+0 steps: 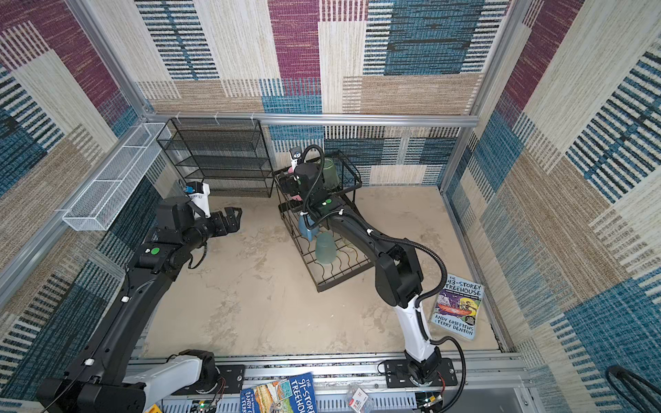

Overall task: Load cups into a dish rack
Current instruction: Place the cup upside down at the dish rack, then reset both arms

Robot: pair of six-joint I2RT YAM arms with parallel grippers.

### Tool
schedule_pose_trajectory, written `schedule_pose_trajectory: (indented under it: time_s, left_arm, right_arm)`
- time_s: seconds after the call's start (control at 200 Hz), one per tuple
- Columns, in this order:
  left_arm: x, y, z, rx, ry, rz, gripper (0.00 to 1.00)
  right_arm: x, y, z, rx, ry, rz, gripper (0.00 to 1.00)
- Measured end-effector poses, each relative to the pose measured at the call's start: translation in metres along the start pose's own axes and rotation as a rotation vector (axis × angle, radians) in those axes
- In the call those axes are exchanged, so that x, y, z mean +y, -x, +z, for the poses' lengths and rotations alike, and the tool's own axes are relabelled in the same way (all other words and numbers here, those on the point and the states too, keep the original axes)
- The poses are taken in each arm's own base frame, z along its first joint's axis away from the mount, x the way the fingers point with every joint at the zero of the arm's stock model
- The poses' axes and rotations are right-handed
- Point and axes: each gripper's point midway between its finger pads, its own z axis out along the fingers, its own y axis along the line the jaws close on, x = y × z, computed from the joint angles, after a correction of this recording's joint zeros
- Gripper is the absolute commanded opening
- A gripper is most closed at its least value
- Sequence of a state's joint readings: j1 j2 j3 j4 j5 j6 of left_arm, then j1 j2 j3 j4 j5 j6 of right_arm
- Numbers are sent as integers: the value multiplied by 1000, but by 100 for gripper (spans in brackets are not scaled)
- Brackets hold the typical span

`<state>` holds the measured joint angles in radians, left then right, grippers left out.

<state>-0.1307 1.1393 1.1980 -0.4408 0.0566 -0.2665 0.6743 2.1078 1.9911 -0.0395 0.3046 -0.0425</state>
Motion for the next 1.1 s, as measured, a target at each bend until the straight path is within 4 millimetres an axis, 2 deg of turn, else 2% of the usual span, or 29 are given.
schedule_pose_trajectory:
  time_s: [0.175, 0.371, 0.531, 0.636, 0.731, 0.927, 1.042, 1.102]
  left_arm:
    - [4, 0, 1, 0, 7, -5, 98]
    - [7, -3, 4, 8, 14, -9, 98]
    - [7, -5, 10, 10, 11, -9, 98]
    - [7, -8, 14, 17, 5, -9, 98]
    - [6, -12, 16, 22, -5, -9, 98]
    - [13, -20, 22, 19, 25, 0, 98]
    - [19, -28, 26, 5, 84, 27, 98]
    - [19, -36, 27, 2, 108, 51, 99]
  right_arm:
    - [1, 12, -7, -14, 13, 4, 100]
    - [-3, 42, -27, -54, 26, 16, 100]
    - [-13, 75, -61, -112, 33, 30, 100]
    - [-28, 87, -91, -142, 10, 28, 100]
    - [-55, 91, -119, -162, -33, 36, 100]
    - [-146, 78, -181, -199, -214, 82, 100]
    - [-201, 46, -212, -194, -337, 129, 100]
    - [-227, 16, -227, -174, -407, 151, 100]
